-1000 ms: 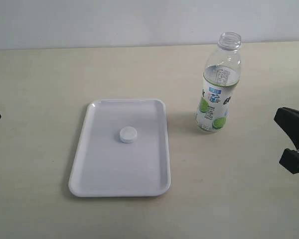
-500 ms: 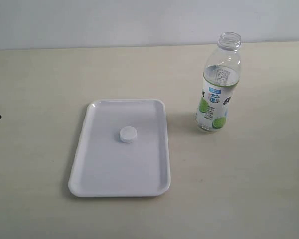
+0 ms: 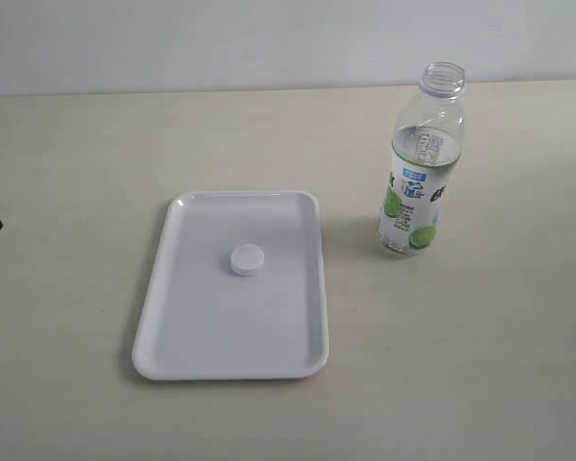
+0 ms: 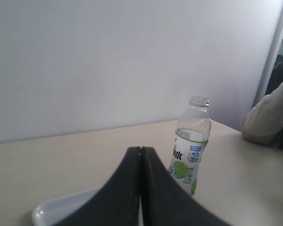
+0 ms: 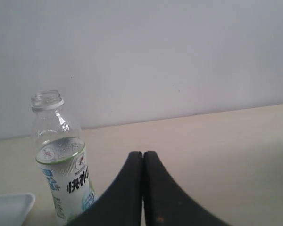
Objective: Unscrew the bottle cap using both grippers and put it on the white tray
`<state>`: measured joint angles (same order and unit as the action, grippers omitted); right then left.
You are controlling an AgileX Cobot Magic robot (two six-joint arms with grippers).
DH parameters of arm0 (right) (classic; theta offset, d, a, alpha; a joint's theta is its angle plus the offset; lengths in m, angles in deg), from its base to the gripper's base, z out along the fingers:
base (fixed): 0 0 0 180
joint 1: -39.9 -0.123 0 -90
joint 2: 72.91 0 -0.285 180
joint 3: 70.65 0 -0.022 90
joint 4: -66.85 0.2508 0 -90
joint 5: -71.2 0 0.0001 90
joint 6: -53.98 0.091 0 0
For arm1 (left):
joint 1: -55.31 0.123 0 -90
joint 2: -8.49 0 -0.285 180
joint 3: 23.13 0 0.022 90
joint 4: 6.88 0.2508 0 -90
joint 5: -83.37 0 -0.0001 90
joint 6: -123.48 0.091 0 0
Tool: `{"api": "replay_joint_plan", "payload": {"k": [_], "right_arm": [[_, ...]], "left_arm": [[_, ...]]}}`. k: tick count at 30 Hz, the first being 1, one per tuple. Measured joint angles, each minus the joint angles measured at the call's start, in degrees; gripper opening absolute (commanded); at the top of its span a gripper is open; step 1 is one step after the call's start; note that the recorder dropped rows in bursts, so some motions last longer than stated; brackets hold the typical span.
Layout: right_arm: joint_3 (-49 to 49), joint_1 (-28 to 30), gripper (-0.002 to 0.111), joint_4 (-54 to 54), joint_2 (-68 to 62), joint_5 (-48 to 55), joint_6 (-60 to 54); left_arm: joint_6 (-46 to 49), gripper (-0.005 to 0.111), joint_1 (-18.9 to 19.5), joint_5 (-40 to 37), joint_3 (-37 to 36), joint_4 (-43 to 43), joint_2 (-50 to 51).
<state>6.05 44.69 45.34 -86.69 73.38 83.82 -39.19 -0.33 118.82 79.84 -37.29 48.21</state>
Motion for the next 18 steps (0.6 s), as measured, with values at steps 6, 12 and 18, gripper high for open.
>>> {"api": "replay_joint_plan", "payload": {"k": [6, 12, 18], "right_arm": [[0.27, 0.00, 0.000, 1.28, 0.79, -2.56, 1.07], [0.27, 0.00, 0.000, 5.58, 3.52, -2.18, -3.35], [0.27, 0.00, 0.000, 13.01, 4.26, -1.17, -4.88]], "left_arm": [[0.00, 0.000, 0.00, 0.00, 0.00, 0.00, 0.00], [0.00, 0.000, 0.00, 0.00, 0.00, 0.00, 0.00], [0.00, 0.000, 0.00, 0.00, 0.00, 0.00, 0.00]]}}
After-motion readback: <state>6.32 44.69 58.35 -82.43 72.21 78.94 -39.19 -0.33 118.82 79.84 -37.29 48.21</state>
